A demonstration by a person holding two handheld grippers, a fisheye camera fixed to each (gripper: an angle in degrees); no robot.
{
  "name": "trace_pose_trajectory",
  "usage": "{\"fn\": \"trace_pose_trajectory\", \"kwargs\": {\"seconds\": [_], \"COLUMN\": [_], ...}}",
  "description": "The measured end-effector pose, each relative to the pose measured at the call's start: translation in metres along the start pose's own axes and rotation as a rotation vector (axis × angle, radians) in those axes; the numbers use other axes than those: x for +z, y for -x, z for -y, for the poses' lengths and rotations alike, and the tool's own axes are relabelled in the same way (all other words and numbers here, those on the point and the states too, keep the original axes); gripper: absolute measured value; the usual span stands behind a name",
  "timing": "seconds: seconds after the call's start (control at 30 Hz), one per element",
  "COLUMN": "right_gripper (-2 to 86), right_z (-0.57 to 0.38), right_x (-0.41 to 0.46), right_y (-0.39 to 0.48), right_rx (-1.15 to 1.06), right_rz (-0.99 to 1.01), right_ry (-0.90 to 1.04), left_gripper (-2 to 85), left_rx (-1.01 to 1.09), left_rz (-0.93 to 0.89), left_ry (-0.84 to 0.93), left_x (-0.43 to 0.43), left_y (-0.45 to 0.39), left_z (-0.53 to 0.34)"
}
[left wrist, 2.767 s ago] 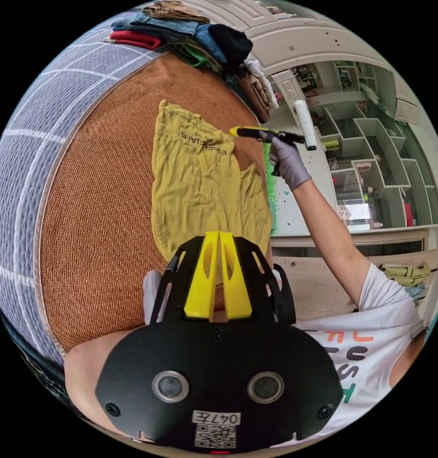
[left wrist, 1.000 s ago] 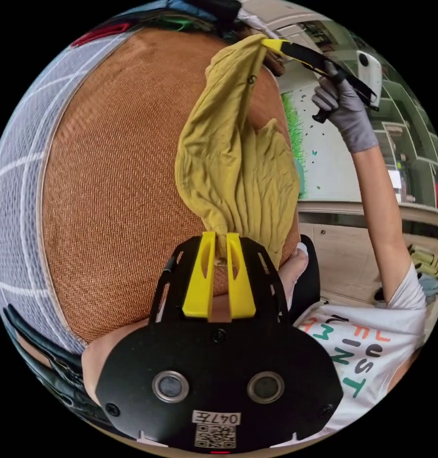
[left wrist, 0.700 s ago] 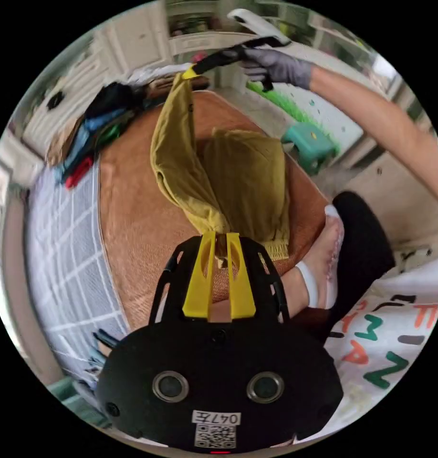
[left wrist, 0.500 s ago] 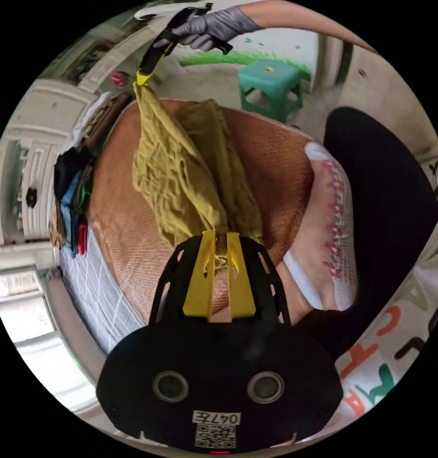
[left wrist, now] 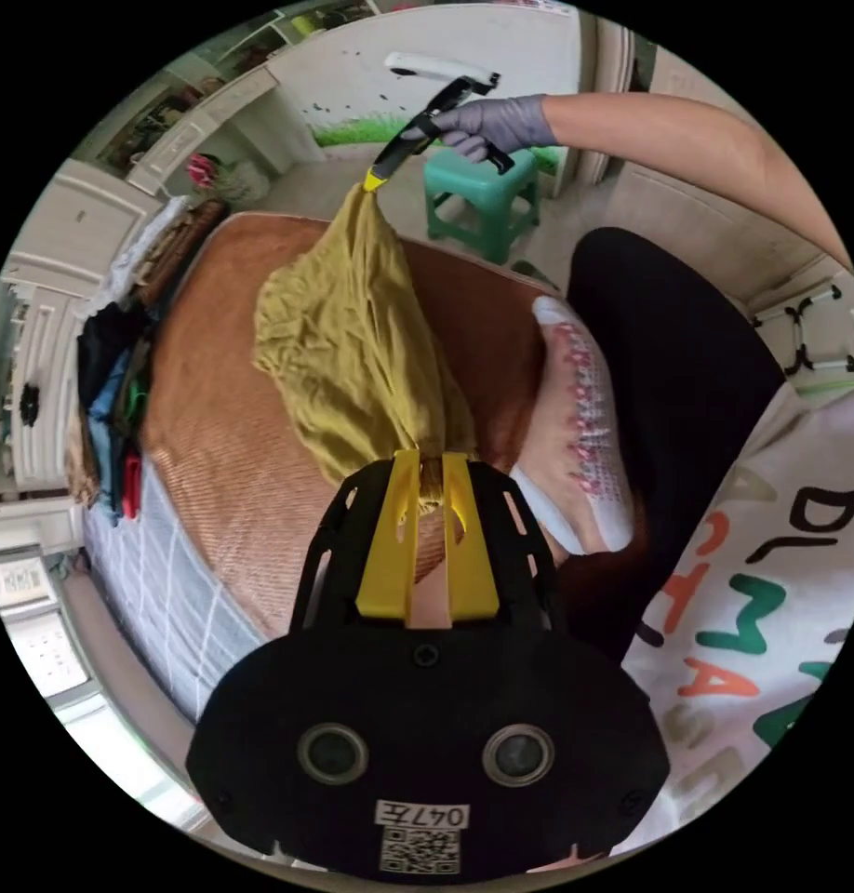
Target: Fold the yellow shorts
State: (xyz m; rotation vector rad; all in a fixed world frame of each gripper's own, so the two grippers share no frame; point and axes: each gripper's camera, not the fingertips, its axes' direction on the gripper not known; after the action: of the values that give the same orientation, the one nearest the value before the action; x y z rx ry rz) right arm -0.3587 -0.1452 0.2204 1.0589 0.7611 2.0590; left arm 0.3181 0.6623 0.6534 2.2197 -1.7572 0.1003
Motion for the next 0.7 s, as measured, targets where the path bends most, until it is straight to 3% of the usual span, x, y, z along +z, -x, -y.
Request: {"fn": "trace_pose_trajectory", "kwargs": {"seconds": [0.1, 0.23, 0.33, 0.47, 0.6, 0.7], "right_gripper": [2.4, 4.3, 4.9, 7.9, 9.0, 7.7], "right_z": [-0.013, -0.028, -0.003, 0.067, 0.116, 0.135], "right_x": [0.017, -0.014, -0.015, 0.034, 0.089, 0.126], "right_y": [-0.014, 0.016, 0.074, 0.149, 0.183, 0.206], "right_rx": [0.136, 0.212, 0.055, -0.141, -0.191, -0.22], "right_rz": [-0.078, -0.176, -0.17, -0.139, -0.234, -0.33], "right_ry": [0.141, -0.053, -0.101, 0.026, 0.142, 0.218], "left_gripper": [5.0, 3.3, 1.9, 0.3, -0.2, -0.6], "left_rx": [-0.034, -0.111, -0.167, -0.389, -0.507, -0.534], "left_rz": [-0.135, -0.316, -0.432, -0.452, -0.619, -0.561], "left_ry": [0.056, -0.099, -0.208, -0.257, -0.298, -0.235], "left_x": [0.043, 0.017, 0.009, 0.053, 0.116, 0.157], "left_y": [0.015, 0.056, 0.095, 0.178, 0.235, 0.248], "left_z": [0.004, -0.033, -0.074, -0.128, -0.156, -0.158]}}
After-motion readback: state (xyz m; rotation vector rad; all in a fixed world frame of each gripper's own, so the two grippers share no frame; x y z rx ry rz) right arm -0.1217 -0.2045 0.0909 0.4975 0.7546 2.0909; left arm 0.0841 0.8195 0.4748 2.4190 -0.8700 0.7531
